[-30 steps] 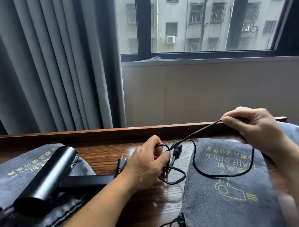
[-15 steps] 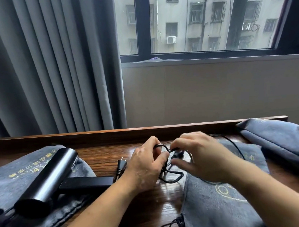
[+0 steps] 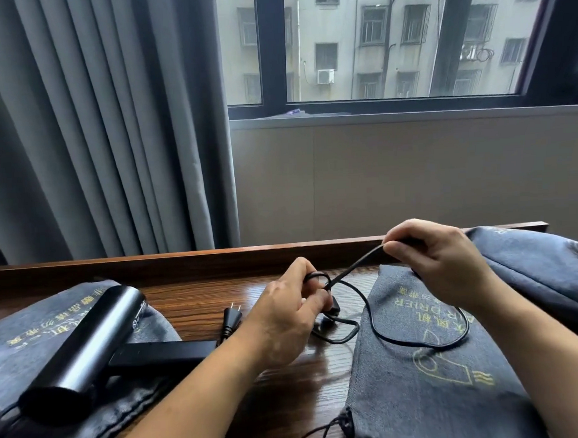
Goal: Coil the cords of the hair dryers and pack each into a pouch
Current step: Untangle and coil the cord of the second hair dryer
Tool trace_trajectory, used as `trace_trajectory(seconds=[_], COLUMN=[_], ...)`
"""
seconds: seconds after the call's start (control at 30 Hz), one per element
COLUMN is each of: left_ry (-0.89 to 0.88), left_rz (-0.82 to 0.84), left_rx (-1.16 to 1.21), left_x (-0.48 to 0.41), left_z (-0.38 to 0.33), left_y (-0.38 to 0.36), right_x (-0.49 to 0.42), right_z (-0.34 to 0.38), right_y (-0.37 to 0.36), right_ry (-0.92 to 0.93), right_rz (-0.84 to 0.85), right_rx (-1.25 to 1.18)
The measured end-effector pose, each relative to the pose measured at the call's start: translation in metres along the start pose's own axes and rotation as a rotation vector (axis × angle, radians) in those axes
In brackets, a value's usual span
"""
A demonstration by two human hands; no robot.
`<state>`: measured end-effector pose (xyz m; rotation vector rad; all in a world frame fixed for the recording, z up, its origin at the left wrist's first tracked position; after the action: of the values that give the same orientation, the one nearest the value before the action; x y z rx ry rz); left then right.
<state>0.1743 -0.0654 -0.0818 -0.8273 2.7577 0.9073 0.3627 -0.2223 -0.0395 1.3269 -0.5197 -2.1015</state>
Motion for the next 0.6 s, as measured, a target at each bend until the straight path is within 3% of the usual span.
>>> trace_trajectory(seconds=[0.13,0.37,0.53,0.6], left_ry=[-0.024,-0.063,-0.015,-0.004], left_rz=[-0.078,-0.089,-0.024,0.000], left_rx=[-0.065,-0.148,-0.027,0.000], left_x=[0.000,0.006,0.007,0.006], left_z=[0.003,0.001,0.004,0.005], left_y=[0.001,0.002,0.005,0.002], right_x=[0.000,0.008,0.005,0.005], right_z=[0.004,0.061,0.054,0.045], right_y=[-0.007,-0.053,-0.055,-0.052], right_ry=[0.016,0.255,0.256,0.161], right_rz=[0.140,0.384,0.378,0.342], right_rx=[0.202,0.511,0.195,0.014])
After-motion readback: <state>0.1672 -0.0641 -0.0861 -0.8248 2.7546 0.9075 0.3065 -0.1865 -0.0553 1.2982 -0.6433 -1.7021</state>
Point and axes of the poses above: each hand's wrist, its own x-axis away from the middle knuckle, its own y-axis out of the back of the hand, z = x × y, the point moved 2 cm from there along -x, towards the middle knuckle, and after that the axes turned 4 degrees about y, right-handed, at the moved point
